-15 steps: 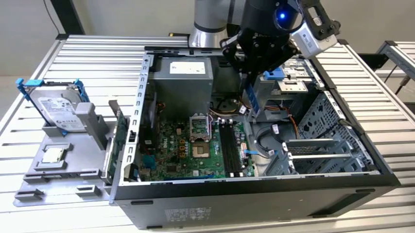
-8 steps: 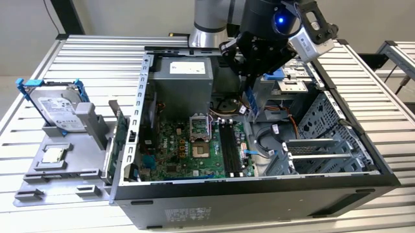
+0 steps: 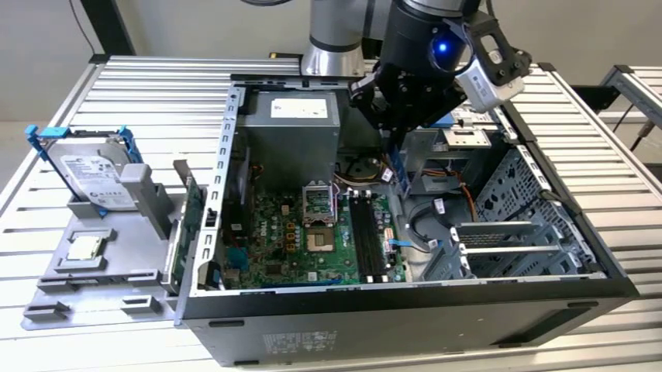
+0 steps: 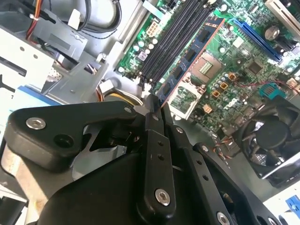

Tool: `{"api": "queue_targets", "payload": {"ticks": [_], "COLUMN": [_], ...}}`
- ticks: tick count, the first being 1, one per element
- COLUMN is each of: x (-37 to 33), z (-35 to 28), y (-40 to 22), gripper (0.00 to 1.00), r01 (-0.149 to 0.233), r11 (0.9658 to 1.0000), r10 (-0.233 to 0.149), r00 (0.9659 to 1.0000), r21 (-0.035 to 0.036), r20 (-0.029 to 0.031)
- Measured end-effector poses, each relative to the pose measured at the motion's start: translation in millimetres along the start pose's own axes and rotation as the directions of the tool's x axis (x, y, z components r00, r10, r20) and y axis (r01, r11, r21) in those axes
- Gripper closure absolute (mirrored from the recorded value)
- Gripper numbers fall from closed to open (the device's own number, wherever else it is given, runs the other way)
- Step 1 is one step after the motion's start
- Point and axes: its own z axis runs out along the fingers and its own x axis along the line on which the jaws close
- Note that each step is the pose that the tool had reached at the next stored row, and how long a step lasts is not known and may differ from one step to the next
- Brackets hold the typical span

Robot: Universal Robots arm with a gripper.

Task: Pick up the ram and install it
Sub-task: 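Insert the ram into the slot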

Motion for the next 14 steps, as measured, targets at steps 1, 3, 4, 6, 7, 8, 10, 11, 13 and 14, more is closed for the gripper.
{"api": "queue_targets", "payload": {"ticks": [1,3,4,6,7,8,10,11,13,14], "x": [0.0,0.0,0.0,0.0,-0.1,-0.1,-0.1,-0.1,-0.1,-0.1], "z": [1.5,4.6,6.0,8.8,10.4,11.9,14.8,16.3,19.1,20.6], "y": [0.0,-0.1,-0.1,-0.2,-0.2,-0.3,-0.3,-0.3,-0.4,-0.4], "gripper": [1.0,1.0,1.0,1.0,1.0,1.0,1.0,1.0,1.0,1.0], "r01": [-0.005,-0.021,-0.026,-0.029,-0.029,-0.029,-0.031,-0.031,-0.031,-0.032], "r11": [1.0,0.9998,0.9997,0.9996,0.9996,0.9996,0.9995,0.9995,0.9995,0.9995], "r10": [0.005,0.021,0.026,0.029,0.029,0.029,0.031,0.031,0.031,0.032], "r00": [1.0,0.9998,0.9997,0.9996,0.9996,0.9996,0.9995,0.9995,0.9995,0.9995], "r21": [0.0,-0.0001,-0.0002,0.0001,0.0,0.0,0.0,0.0,0.0,0.0], "r20": [0.0001,0.0005,0.0006,0.0007,0.0007,0.0007,0.0007,0.0007,0.0007,0.0007]}}
